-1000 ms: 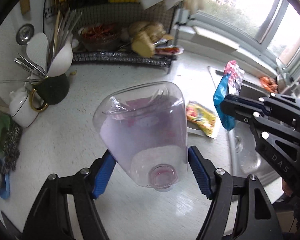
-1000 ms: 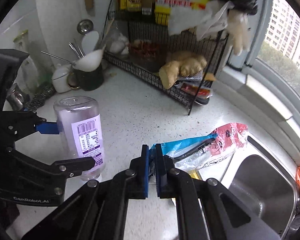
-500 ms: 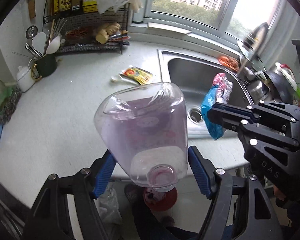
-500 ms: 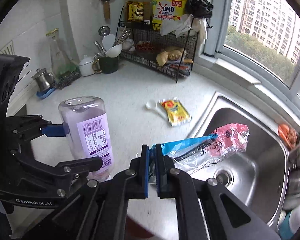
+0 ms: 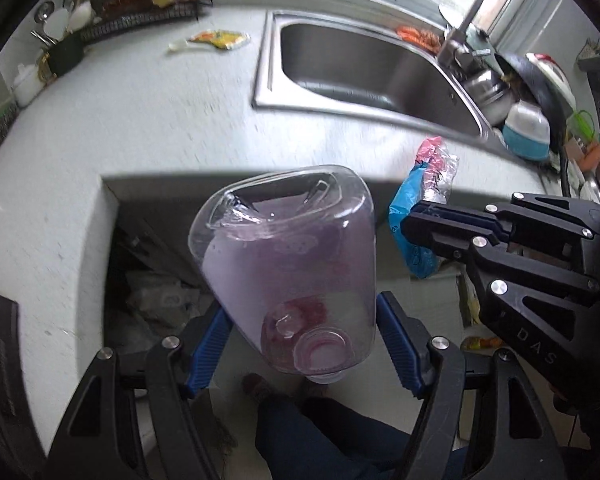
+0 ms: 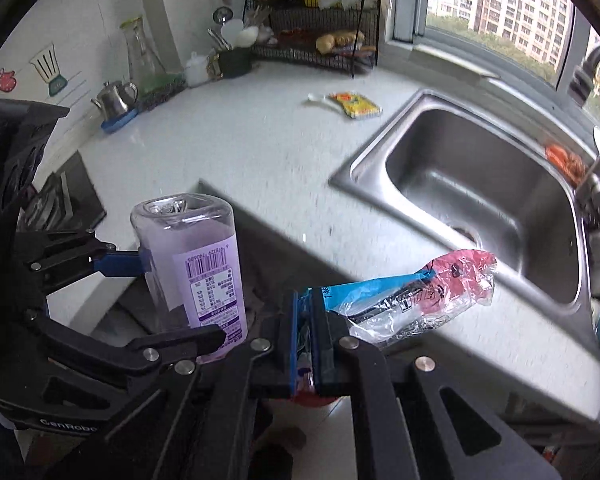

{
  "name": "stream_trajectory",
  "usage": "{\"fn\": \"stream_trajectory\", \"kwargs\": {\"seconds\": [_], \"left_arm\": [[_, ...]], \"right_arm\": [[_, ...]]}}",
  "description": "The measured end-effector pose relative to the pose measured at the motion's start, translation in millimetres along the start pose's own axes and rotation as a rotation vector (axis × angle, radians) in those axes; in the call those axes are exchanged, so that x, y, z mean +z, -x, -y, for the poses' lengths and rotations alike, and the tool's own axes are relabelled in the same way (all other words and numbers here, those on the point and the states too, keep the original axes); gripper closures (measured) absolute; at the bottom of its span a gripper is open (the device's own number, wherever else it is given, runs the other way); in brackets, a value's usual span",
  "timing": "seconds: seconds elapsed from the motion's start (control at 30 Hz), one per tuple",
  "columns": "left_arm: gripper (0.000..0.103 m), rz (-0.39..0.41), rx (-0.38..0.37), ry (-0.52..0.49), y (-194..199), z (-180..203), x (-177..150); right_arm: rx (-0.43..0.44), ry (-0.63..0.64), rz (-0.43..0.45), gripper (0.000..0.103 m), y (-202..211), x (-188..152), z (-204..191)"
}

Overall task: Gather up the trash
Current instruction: 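Carry the bottle and packet down over the red bucket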

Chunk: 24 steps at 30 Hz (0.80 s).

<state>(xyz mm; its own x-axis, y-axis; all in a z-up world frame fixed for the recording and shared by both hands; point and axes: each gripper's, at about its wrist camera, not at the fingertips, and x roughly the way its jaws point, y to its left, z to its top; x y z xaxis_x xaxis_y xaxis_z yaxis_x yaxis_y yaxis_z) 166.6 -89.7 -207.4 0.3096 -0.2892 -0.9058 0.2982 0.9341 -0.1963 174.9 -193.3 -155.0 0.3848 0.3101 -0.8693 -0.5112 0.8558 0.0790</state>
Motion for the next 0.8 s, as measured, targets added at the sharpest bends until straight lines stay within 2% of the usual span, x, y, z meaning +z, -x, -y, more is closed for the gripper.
{"fn": "stream_trajectory", "kwargs": {"seconds": [0.1, 0.17, 0.33, 0.5, 0.8], "left_arm": [[0.033, -0.039, -0.031, -0.006, -28, 0, -16], [0.033, -0.086, -0.026, -0.011, -58, -3, -27], [0.033, -0.155, -0.019, 0.005, -128, -20, -49], [0.033, -0.215, -0.022, 0.043, -213, -44, -68], [0.034, -0.296, -0.026, -0.011, -358, -61, -92]], "right_arm": [[0.019, -0.032, -0.042, 0.098, -19, -22, 2], [0.027, -0.052, -0.060, 0.098, -37, -31, 5], [0.048, -0.091, -0.135, 0.098, -106, -60, 14], [0.048, -0.083, -0.173, 0.098, -177, -82, 22], [0.053, -0.175, -0.216, 0.098, -301, -118, 57]]}}
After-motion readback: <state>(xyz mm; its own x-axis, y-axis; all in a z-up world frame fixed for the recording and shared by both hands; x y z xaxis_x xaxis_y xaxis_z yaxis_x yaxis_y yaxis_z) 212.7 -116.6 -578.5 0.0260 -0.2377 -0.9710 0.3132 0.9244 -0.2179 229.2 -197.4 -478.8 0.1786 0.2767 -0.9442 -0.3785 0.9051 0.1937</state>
